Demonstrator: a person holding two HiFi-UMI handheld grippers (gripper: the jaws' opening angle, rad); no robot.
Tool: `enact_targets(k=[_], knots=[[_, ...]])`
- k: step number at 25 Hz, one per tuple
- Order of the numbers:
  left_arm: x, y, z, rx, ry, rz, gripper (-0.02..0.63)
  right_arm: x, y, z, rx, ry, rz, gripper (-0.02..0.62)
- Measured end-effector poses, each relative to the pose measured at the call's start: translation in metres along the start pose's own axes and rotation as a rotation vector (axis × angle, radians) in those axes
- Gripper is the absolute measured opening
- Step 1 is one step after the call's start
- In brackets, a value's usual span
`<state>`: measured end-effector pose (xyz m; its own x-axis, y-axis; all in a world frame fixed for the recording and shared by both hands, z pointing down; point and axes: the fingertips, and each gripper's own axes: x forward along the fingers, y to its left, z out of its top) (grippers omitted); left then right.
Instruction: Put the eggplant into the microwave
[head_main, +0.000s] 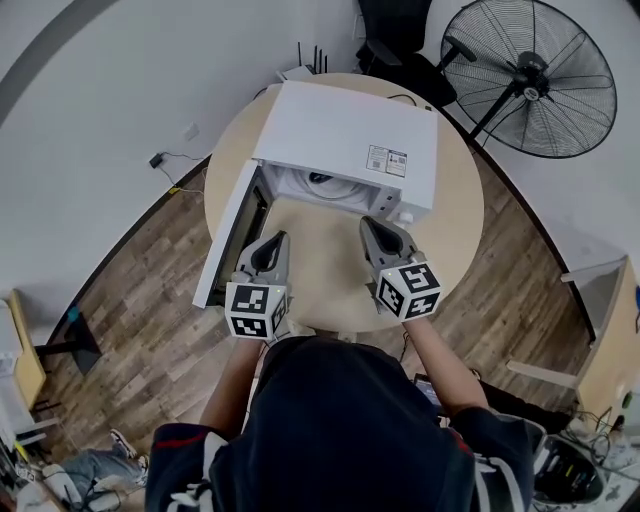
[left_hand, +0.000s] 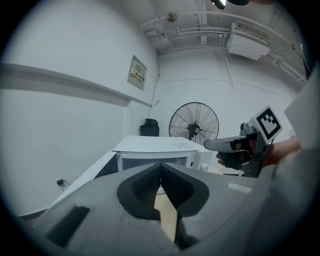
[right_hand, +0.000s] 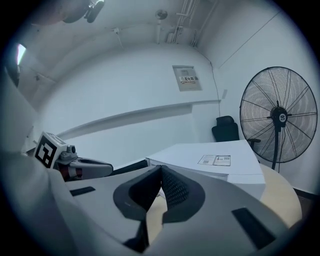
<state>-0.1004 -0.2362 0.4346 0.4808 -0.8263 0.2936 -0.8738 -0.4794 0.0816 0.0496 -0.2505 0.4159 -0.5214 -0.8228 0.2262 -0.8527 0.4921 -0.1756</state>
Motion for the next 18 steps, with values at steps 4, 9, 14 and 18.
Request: enact_targets(k=[4, 9, 14, 18], knots=[[0.000, -0.003, 0.003, 0.004, -0.009, 0.005, 0.015, -0.007, -0.006, 0.001, -0.002, -0.009, -0.010, 0.012], [0.002, -0.008, 0.004, 0.005, -0.010, 0.014, 0.015, -0.010, -0.010, 0.004, 0.001, -0.029, -0.006, 0.012], [0.003, -0.008, 0.004, 0.010, -0.013, 0.028, 0.015, -0.011, -0.014, 0.008, 0.010, -0.045, -0.010, 0.011], [0.002, -0.010, 0.008, 0.013, -0.028, 0.042, 0.015, -0.013, -0.018, 0.010, 0.011, -0.053, -0.013, 0.012]])
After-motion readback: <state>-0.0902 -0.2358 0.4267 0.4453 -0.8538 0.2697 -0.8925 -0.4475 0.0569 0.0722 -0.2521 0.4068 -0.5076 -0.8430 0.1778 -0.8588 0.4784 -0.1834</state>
